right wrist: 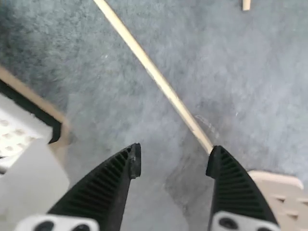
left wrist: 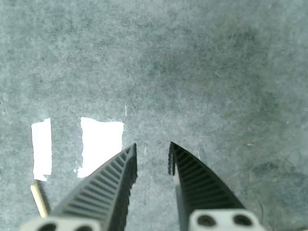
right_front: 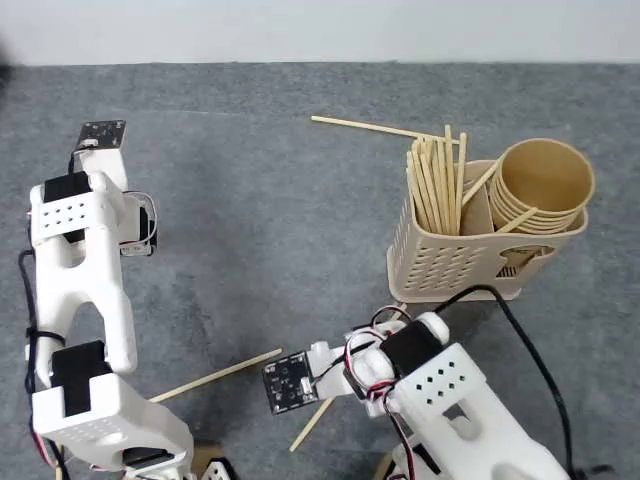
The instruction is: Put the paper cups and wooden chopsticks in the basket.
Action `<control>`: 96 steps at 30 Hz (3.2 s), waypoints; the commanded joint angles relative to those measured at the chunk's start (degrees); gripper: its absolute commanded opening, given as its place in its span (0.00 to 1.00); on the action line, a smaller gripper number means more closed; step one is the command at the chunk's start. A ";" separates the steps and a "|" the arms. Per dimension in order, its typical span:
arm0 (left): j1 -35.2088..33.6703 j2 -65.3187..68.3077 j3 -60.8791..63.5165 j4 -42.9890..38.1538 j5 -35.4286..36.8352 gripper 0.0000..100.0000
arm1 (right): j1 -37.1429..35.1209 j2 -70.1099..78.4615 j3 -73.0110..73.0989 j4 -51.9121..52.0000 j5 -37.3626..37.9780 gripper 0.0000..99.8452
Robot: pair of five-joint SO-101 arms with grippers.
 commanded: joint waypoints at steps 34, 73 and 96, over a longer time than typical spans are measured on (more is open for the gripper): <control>-0.18 -3.08 1.19 -1.49 0.44 0.10 | -2.51 33.10 -0.35 -22.90 0.26 0.01; -0.26 -3.25 2.68 -2.37 0.35 0.10 | 22.02 2.24 -55.30 -22.37 -41.32 0.01; -3.60 -3.43 -6.90 7.74 -0.09 0.11 | 32.75 -22.90 -3.52 -55.52 -62.33 0.21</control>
